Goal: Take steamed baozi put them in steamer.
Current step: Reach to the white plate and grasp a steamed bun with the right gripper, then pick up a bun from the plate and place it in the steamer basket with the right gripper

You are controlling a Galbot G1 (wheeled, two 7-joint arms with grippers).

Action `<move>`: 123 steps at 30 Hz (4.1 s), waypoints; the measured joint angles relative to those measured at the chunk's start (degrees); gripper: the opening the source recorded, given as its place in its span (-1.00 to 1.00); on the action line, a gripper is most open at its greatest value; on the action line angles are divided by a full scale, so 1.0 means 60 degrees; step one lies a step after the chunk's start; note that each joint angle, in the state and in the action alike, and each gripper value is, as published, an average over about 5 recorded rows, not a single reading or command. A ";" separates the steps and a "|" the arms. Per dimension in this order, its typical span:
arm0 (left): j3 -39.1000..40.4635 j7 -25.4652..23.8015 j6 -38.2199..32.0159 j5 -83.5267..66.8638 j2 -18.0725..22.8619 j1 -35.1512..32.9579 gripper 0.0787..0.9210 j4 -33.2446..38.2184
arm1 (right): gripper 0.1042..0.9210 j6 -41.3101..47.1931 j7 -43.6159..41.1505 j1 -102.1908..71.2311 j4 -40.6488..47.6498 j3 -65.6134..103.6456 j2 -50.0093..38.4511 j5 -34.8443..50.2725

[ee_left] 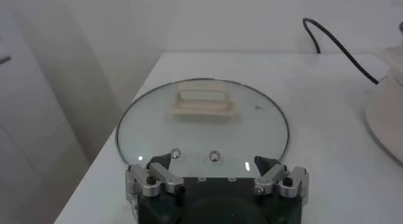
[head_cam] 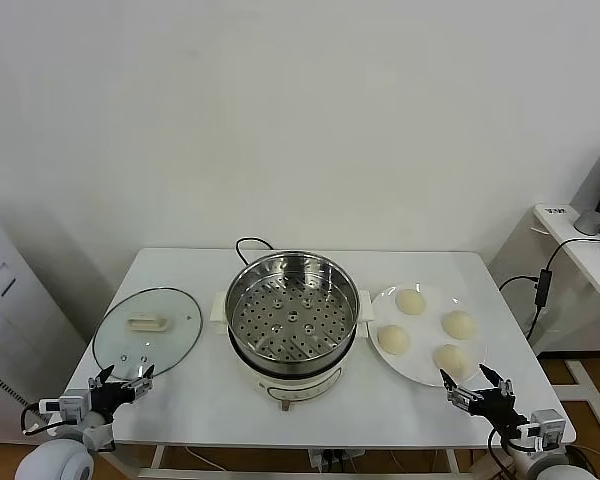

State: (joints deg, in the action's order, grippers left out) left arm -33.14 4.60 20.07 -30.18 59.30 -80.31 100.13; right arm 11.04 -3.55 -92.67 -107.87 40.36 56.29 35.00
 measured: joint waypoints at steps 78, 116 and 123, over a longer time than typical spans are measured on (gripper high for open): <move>0.0201 -0.0325 0.0541 0.0596 -0.0154 0.0386 0.77 -0.0016 | 0.76 -0.3969 -0.9576 1.5427 1.0211 -1.1464 -0.0949 -0.8425; 0.0246 -0.0436 0.0493 0.0610 -0.0082 0.0322 0.77 0.0062 | -0.10 -0.4601 -0.9524 1.5637 1.3871 -1.0161 0.1823 -1.1566; 0.0207 -0.0435 0.0488 0.0611 -0.0084 0.0302 0.77 0.0104 | -0.25 -0.4604 -0.9658 1.5697 1.3819 -1.0123 0.1763 -1.1550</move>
State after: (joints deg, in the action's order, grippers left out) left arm -31.90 1.99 23.00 -26.51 58.80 -78.50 100.75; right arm -16.59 -61.50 1.51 -24.96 -20.37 66.87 -34.30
